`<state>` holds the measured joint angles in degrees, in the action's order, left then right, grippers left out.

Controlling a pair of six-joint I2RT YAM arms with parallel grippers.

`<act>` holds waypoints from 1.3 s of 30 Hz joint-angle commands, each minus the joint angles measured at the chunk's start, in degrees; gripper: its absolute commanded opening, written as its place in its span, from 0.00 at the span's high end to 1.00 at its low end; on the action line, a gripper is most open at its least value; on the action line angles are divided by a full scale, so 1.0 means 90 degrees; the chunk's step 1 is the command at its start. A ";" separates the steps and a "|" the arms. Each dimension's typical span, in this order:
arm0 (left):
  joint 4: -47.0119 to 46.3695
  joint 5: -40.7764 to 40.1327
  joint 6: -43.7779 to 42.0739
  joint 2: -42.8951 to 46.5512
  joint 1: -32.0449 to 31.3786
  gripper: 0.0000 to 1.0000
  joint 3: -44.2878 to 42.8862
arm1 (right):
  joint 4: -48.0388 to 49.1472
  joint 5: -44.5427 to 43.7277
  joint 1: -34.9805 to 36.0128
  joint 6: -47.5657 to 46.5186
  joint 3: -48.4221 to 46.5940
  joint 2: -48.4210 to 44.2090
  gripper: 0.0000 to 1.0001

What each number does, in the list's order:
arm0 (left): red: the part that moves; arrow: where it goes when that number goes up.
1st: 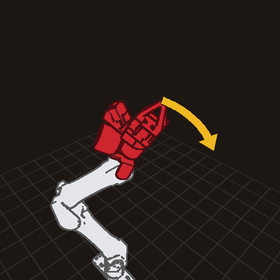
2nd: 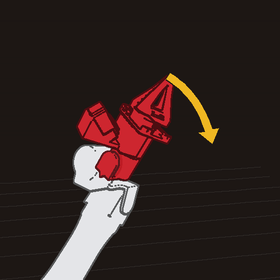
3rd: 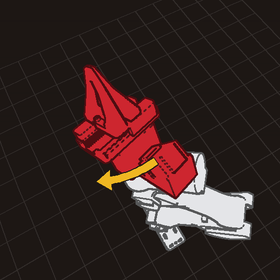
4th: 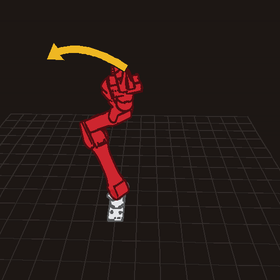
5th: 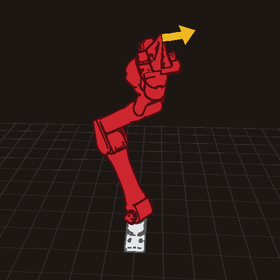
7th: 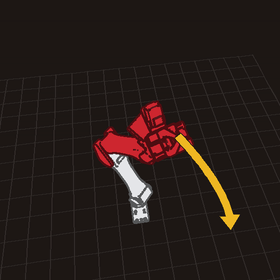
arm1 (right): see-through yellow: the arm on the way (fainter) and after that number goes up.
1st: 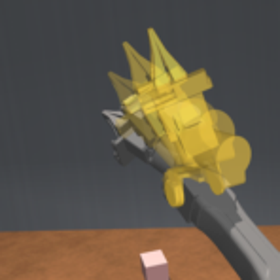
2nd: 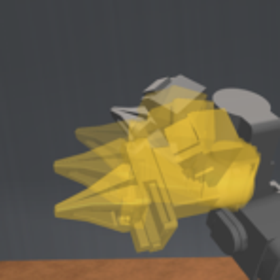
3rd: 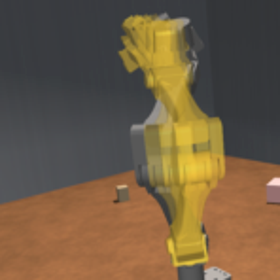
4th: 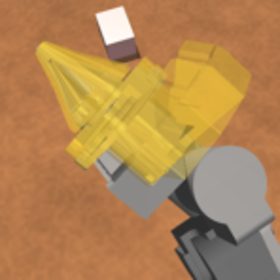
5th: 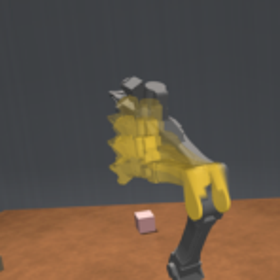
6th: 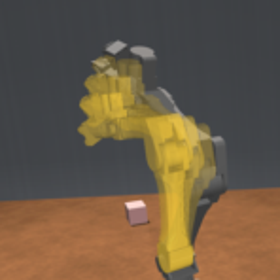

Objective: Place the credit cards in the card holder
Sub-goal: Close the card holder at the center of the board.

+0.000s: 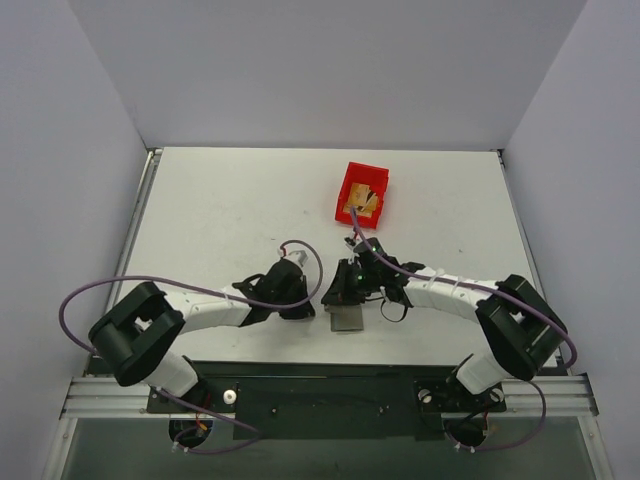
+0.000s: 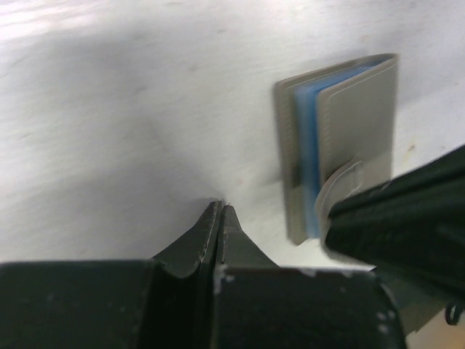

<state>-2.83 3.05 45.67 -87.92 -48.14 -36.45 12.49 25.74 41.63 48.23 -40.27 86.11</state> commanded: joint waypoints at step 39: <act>0.1389 -0.0896 -0.1382 0.2670 0.0173 1.00 -0.0442 | -0.1610 -0.1900 -0.0963 -0.0817 0.0206 -0.1383 0.54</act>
<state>15.68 -8.73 39.66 -62.98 -45.80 -34.06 8.43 17.50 34.28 43.22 -42.50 75.66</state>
